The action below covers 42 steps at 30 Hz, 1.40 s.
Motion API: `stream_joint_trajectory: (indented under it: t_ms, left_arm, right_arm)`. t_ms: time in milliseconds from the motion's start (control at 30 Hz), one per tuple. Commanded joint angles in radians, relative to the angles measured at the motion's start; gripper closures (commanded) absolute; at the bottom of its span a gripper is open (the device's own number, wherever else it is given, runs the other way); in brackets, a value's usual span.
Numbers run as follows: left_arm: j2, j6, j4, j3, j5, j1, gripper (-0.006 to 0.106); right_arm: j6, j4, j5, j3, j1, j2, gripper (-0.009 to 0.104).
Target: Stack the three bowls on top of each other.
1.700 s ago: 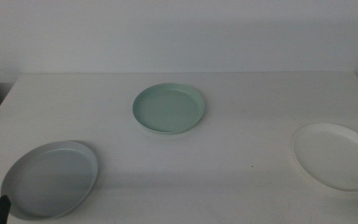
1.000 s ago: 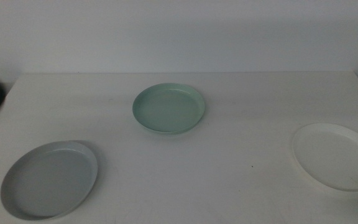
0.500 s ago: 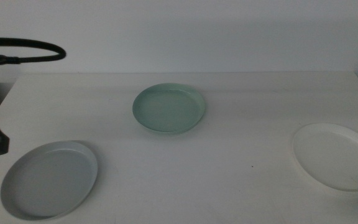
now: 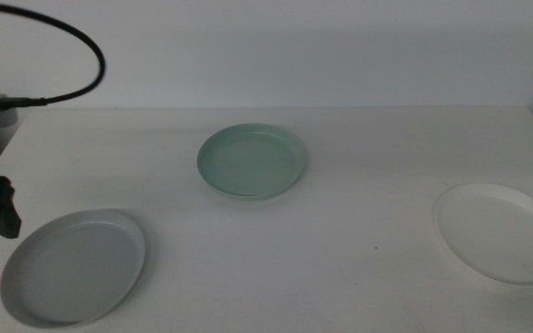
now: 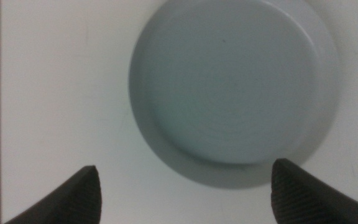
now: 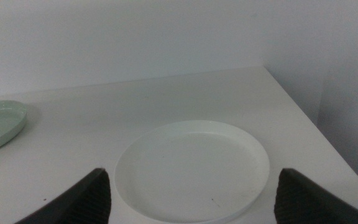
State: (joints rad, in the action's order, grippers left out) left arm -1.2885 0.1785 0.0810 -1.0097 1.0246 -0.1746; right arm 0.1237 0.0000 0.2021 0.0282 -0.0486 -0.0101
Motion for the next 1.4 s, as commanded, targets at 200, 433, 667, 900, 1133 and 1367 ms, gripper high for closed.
stream_joint_trajectory:
  t_ms: [200,433,667,900,1133,1367]
  left_arm:
    - [-0.221,0.242,0.165,-0.059,-0.147,-0.149,0.010]
    - [-0.389,0.256,0.164,-0.059,-0.250,-0.149,0.010]
    - [-0.494,0.256,0.173,-0.059,-0.279,-0.149,0.011]
    - [-0.535,0.247,0.173,-0.059,-0.279,-0.149,0.036]
    - [-0.530,0.249,0.170,-0.062,-0.256,-0.147,0.106]
    - [-0.407,0.225,0.207,-0.120,-0.136,-0.108,0.106]
  right_arm:
    - [-0.005,-0.006,-0.078,-0.008,-0.006,-0.027,-0.001]
    - [-0.005,-0.006,-0.078,-0.008,-0.006,-0.027,-0.001]
    - [-0.005,-0.006,-0.078,-0.008,-0.006,-0.027,-0.001]
    - [-0.005,-0.006,-0.078,-0.008,-0.006,-0.027,-0.001]
    - [-0.005,-0.006,-0.078,-0.008,-0.006,-0.027,-0.001]
    - [-0.005,-0.006,-0.078,-0.008,-0.006,-0.027,-0.001]
